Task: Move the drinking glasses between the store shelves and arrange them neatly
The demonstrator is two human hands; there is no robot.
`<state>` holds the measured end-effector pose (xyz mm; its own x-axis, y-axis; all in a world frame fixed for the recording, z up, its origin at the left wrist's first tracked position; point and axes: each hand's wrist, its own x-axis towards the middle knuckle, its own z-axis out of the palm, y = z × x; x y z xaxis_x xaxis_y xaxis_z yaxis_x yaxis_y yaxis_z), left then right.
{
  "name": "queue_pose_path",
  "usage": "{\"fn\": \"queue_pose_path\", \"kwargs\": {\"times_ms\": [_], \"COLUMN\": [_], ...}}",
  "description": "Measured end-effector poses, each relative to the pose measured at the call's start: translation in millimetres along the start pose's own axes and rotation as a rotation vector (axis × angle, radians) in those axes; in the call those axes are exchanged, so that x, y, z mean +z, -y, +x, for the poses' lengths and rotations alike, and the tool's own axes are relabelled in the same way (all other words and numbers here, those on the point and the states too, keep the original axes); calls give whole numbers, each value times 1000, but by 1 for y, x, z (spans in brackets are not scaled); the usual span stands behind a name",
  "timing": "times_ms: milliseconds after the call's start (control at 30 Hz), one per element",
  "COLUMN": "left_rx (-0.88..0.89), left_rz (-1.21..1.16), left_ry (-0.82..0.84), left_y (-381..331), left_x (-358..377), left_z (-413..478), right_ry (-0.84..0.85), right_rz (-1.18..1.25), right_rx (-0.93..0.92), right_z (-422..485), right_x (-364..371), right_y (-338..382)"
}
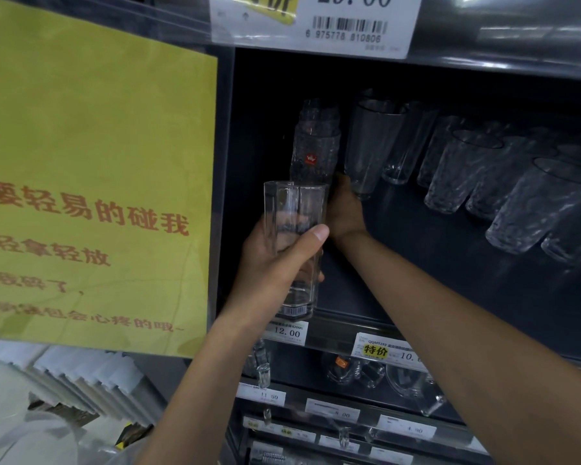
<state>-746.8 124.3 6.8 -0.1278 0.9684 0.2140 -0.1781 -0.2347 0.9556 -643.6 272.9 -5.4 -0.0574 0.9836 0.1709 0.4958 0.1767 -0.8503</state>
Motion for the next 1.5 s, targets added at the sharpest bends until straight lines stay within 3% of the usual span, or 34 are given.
{"fn": "queue_pose_path", "kwargs": {"times_ms": [200, 433, 600, 1133, 1333, 1500], "left_rx": [14, 37, 71, 66, -3, 1], "left_rz": [11, 72, 79, 60, 42, 121], "left_ry": [-9, 0, 55, 143, 107, 136], "left_y": [-2, -1, 0, 32, 49, 69], "left_x": [3, 20, 58, 318, 414, 461], "left_z": [-2, -8, -24, -81, -86, -70], "right_ry": [141, 298, 279, 272, 330, 356], "right_rz": [-5, -134, -332, -767, -1018, -1071], "right_rx": [82, 34, -27, 83, -38, -138], "right_z": [-24, -97, -150, -225, -218, -211], "right_x": [-37, -127, -205, -473, -544, -567], "right_y": [-9, -48, -78, -203, -255, -275]}}
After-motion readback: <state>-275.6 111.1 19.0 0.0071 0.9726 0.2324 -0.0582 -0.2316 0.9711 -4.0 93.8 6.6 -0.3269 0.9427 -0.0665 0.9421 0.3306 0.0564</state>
